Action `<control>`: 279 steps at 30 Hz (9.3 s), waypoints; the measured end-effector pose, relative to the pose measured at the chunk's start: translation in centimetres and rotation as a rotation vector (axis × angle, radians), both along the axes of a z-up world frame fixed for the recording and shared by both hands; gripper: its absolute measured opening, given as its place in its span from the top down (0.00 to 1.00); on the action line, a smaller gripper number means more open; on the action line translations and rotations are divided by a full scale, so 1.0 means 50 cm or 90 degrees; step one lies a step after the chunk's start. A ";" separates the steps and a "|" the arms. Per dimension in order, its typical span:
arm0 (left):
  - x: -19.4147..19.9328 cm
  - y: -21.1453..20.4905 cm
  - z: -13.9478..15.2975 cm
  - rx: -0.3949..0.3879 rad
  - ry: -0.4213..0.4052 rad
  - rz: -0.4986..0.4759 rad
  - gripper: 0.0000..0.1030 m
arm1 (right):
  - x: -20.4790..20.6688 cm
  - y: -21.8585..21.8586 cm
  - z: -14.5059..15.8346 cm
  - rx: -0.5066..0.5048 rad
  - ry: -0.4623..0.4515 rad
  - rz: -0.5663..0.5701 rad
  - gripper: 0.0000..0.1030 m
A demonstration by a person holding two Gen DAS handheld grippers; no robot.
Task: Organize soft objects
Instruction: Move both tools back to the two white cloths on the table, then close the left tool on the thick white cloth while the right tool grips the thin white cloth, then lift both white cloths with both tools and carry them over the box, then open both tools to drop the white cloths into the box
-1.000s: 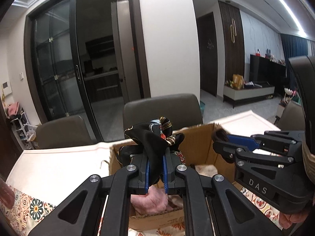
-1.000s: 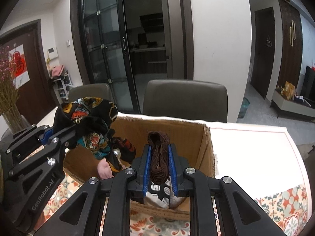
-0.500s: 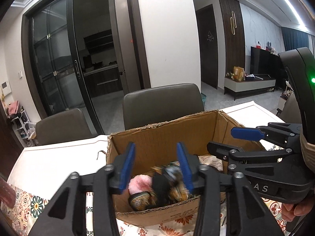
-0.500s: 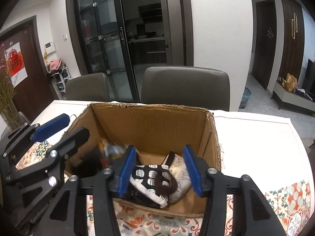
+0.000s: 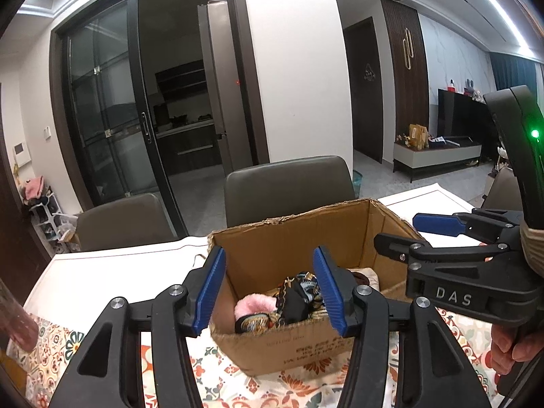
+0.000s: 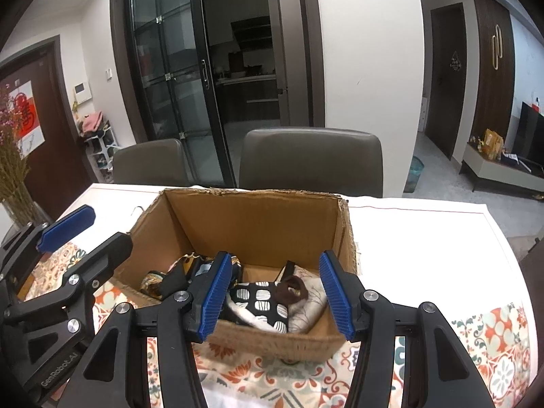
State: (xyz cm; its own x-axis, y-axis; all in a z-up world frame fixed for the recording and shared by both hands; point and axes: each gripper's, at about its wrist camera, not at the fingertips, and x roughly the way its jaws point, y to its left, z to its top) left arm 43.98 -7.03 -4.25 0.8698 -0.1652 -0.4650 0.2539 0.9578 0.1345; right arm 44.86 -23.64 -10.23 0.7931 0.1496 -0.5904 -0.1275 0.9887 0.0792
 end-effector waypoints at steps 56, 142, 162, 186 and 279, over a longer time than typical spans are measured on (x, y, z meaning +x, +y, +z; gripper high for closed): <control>-0.232 0.037 -0.109 0.025 0.084 -0.004 0.43 | -0.223 0.037 -0.147 -0.023 0.086 0.042 0.47; -0.213 0.043 -0.244 -0.010 0.178 0.002 0.91 | -0.208 0.057 -0.274 -0.025 0.108 0.117 0.93; -0.246 0.054 -0.149 -0.044 0.131 0.012 0.91 | -0.257 0.032 -0.154 0.001 0.031 0.080 0.93; -0.254 0.046 0.017 -0.068 0.034 0.001 0.91 | -0.296 0.006 0.021 0.012 -0.077 0.041 0.93; 0.046 0.025 -0.006 -0.044 0.099 0.027 0.54 | -0.010 -0.016 0.003 -0.017 0.009 -0.014 0.63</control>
